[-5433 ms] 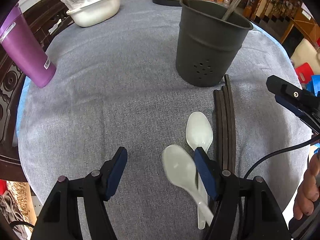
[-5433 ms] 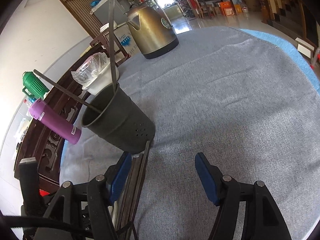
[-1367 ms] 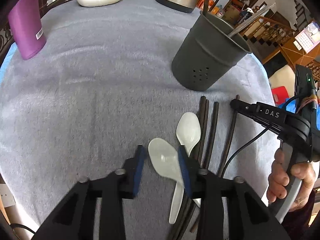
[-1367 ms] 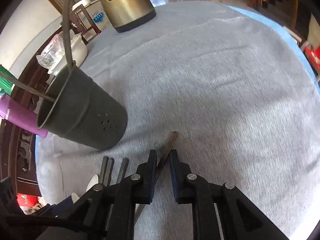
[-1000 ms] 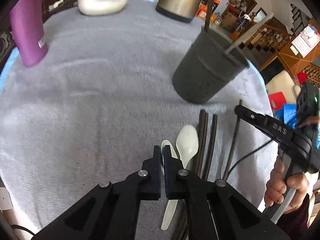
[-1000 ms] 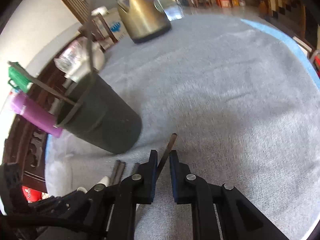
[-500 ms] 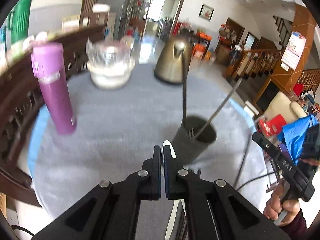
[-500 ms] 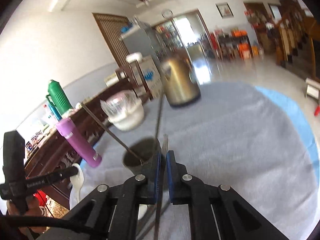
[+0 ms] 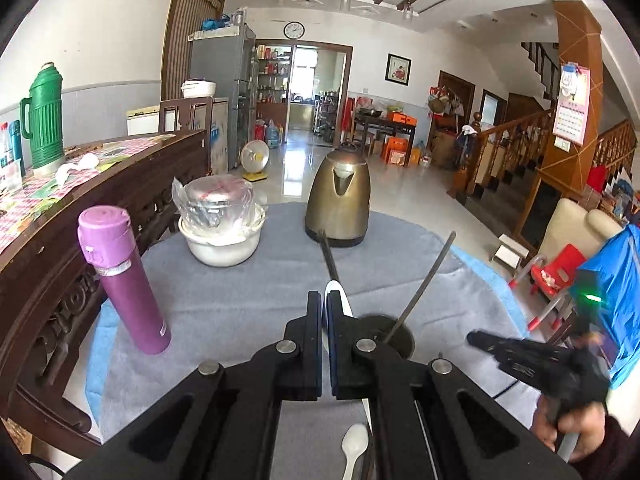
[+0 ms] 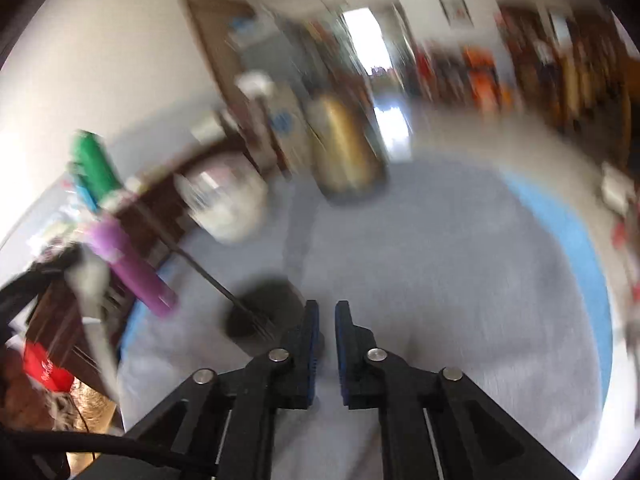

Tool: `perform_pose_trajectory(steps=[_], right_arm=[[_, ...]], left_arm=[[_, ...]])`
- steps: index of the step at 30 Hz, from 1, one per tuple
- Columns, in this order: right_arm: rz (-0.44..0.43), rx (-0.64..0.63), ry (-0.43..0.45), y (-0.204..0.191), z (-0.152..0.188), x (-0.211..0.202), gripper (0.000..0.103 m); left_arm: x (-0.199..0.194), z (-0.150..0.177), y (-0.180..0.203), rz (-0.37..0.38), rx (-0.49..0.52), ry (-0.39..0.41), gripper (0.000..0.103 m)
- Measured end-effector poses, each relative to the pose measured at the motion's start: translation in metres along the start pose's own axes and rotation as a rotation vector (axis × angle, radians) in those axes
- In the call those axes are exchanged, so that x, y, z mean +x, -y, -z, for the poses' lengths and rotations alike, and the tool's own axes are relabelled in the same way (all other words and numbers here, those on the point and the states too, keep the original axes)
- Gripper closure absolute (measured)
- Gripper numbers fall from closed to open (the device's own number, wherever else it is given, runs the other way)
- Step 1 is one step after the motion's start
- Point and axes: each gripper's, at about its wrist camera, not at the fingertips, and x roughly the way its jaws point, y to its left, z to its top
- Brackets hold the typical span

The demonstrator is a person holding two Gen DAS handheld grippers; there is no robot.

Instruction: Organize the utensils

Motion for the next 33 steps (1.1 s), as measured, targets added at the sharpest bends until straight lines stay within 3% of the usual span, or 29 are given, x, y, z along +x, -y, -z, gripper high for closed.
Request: perform_pose_trajectory(steps=[1, 5, 14, 17, 18, 19, 20, 26, 30, 33], right_arm=[[0.001, 0.056, -0.095, 0.016, 0.003, 0.018, 0.080], [0.041, 0.204, -0.234, 0.059, 0.013, 0.059, 0.078], [0.155, 0.158, -0.319, 0.072, -0.001, 0.122, 0.078], [0.188, 0.109, -0.289, 0.066, -0.004, 0.126, 0.079], [0.195, 0.091, -0.280, 0.064, -0.002, 0.126, 0.081], [0.200, 0.067, -0.282, 0.061, 0.001, 0.127, 0.095], [0.200, 0.053, -0.283, 0.061, 0.003, 0.125, 0.094], [0.111, 0.057, -0.148, 0.055, 0.004, 0.079, 0.096], [-0.009, 0.039, 0.025, 0.039, -0.005, 0.024, 0.097], [-0.081, 0.005, 0.217, 0.023, -0.010, -0.024, 0.097]], left_arm=[[0.000, 0.003, -0.001, -0.003, 0.000, -0.006, 0.100], [0.003, 0.019, -0.005, -0.019, 0.000, -0.033, 0.100], [0.002, 0.030, -0.016, -0.052, -0.003, -0.056, 0.100], [0.002, 0.030, -0.017, -0.057, -0.005, -0.052, 0.100], [0.002, 0.030, -0.018, -0.057, -0.006, -0.053, 0.100], [0.002, 0.030, -0.018, -0.060, -0.006, -0.051, 0.100], [0.002, 0.029, -0.018, -0.061, -0.006, -0.050, 0.100], [0.000, 0.026, -0.018, -0.062, -0.011, -0.031, 0.100], [-0.001, 0.019, -0.017, -0.061, -0.017, -0.002, 0.100], [-0.004, 0.011, -0.012, -0.057, -0.013, 0.037, 0.100]])
